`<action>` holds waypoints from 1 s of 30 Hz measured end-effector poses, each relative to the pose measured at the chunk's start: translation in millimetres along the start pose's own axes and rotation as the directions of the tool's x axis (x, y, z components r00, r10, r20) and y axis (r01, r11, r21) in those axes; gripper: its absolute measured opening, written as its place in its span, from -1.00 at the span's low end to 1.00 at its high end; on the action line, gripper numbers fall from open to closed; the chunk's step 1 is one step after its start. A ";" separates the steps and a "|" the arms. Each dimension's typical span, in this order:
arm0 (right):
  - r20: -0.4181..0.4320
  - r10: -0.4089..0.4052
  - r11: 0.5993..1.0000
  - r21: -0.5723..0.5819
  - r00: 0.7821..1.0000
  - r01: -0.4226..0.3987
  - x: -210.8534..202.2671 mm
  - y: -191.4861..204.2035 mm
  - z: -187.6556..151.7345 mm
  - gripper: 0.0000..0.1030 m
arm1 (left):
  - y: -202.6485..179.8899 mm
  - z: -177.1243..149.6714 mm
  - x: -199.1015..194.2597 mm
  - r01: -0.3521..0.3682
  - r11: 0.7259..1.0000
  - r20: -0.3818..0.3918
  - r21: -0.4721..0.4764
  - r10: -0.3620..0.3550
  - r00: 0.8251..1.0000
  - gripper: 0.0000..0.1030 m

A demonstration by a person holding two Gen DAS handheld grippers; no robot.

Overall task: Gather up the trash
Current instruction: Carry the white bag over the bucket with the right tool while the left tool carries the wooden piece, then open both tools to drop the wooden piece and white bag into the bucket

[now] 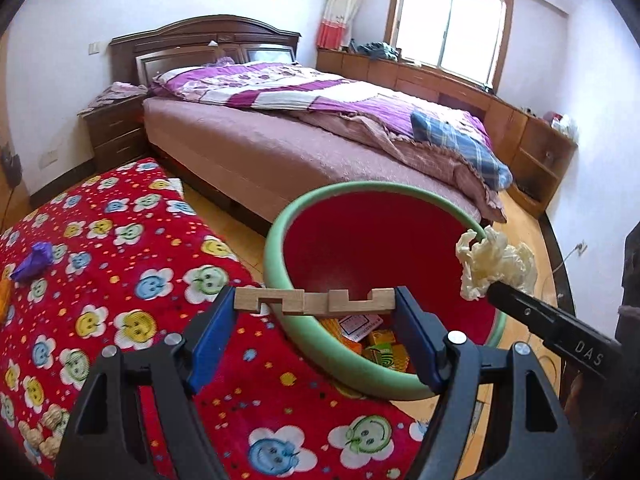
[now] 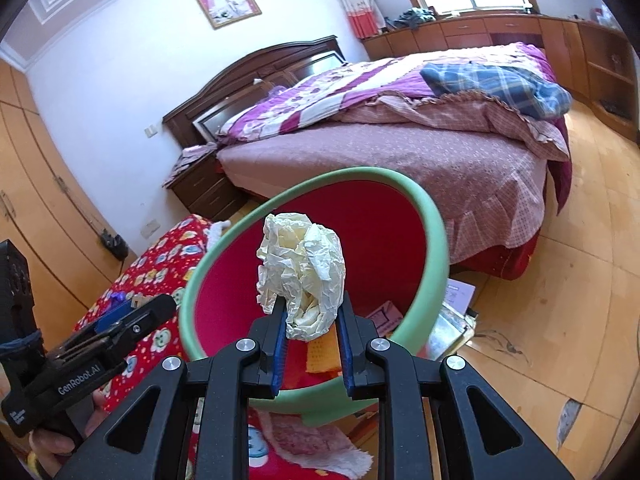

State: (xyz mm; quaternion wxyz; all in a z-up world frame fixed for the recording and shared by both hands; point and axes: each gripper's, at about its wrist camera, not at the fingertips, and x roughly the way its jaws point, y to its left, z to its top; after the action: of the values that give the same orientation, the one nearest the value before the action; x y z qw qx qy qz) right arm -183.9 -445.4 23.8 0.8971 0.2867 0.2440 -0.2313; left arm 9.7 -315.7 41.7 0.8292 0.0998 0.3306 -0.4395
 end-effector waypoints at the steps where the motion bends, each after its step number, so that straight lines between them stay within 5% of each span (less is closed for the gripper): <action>1: 0.000 -0.007 1.000 0.004 1.000 0.007 0.5 -2.4 0.0 -0.56 | -1.7 -0.4 3.2 0.006 1.000 -0.005 0.006 -0.006 1.000 0.50; 15: -0.032 -0.033 0.999 0.041 0.999 0.034 11.3 -19.0 -3.2 -0.50 | -17.8 -9.4 30.6 0.019 0.997 -0.099 0.068 -0.012 0.995 0.55; 22: -0.034 -0.028 0.999 0.046 0.999 0.029 11.2 -19.1 -1.3 -0.48 | -9.3 -13.1 30.4 0.008 1.000 -0.107 0.019 -0.006 0.994 0.63; 30: -0.036 -0.016 0.999 0.041 0.999 0.018 10.3 -14.7 -1.5 -0.17 | 2.0 -15.9 14.1 0.000 1.000 -0.082 -0.022 -0.001 0.997 0.63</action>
State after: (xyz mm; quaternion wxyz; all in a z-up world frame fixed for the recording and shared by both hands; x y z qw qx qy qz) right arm -184.5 -458.0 10.9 0.8845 0.3074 0.2574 -0.2388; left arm 9.6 -316.6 20.4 0.8159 0.1086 0.3690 -0.4316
